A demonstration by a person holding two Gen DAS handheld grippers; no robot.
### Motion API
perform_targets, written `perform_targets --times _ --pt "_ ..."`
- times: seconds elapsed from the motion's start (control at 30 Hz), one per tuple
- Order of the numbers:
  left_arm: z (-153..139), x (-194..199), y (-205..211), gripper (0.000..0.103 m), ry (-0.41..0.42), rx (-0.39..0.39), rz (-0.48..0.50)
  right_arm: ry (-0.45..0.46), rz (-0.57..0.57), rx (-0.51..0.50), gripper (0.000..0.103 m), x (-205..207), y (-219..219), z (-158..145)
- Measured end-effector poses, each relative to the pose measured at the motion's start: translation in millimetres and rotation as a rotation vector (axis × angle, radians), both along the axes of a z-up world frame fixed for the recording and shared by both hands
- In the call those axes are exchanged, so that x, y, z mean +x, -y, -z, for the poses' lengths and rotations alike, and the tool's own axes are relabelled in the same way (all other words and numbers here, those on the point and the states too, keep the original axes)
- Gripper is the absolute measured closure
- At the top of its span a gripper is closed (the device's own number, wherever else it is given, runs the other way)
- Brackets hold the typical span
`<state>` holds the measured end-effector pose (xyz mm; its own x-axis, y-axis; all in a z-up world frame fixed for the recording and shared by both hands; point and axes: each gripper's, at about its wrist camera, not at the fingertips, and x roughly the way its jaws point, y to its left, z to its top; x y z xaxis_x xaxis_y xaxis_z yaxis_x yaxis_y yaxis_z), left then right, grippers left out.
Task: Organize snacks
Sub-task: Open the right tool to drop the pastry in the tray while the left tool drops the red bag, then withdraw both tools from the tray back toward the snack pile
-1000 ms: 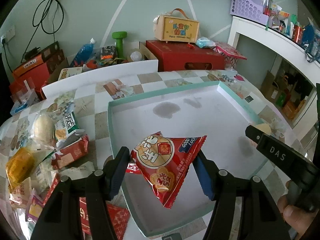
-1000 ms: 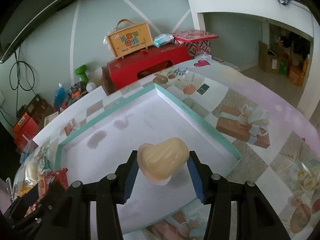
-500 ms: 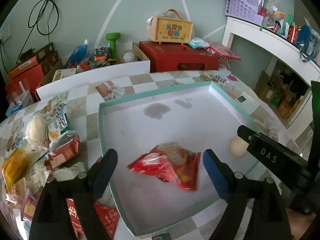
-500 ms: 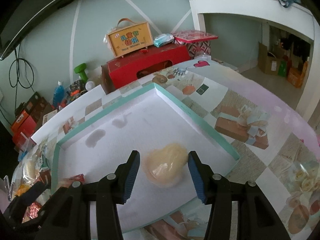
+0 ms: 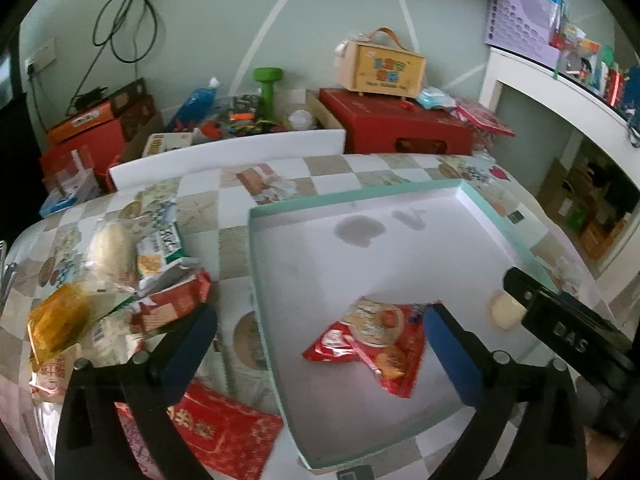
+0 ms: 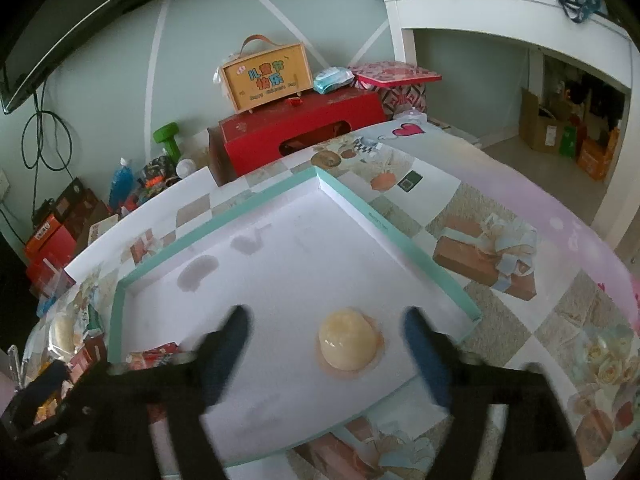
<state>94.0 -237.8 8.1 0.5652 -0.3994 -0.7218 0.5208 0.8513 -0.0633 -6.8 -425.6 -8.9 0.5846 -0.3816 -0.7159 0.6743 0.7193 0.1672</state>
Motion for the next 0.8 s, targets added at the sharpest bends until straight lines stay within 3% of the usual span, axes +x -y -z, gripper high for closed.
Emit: perform_targets --times 0.07,0.33,0.8 --pt "0.4 1.5 -2.7 0.000 0.005 0.006 -0.015 -0.011 0.008 -0.025 0.000 0.5 -0.8 -1.4" --pt "-1.7 4.3 -9.0 0.000 0.029 0.002 -0.033 -0.013 0.010 -0.055 0.000 -1.4 -1.5 -4.0" --pt "-3.9 8.2 -24.4 0.000 -0.024 -0.035 -0.066 -0.011 0.008 -0.066 0.000 -1.8 -3.5 -4.7"
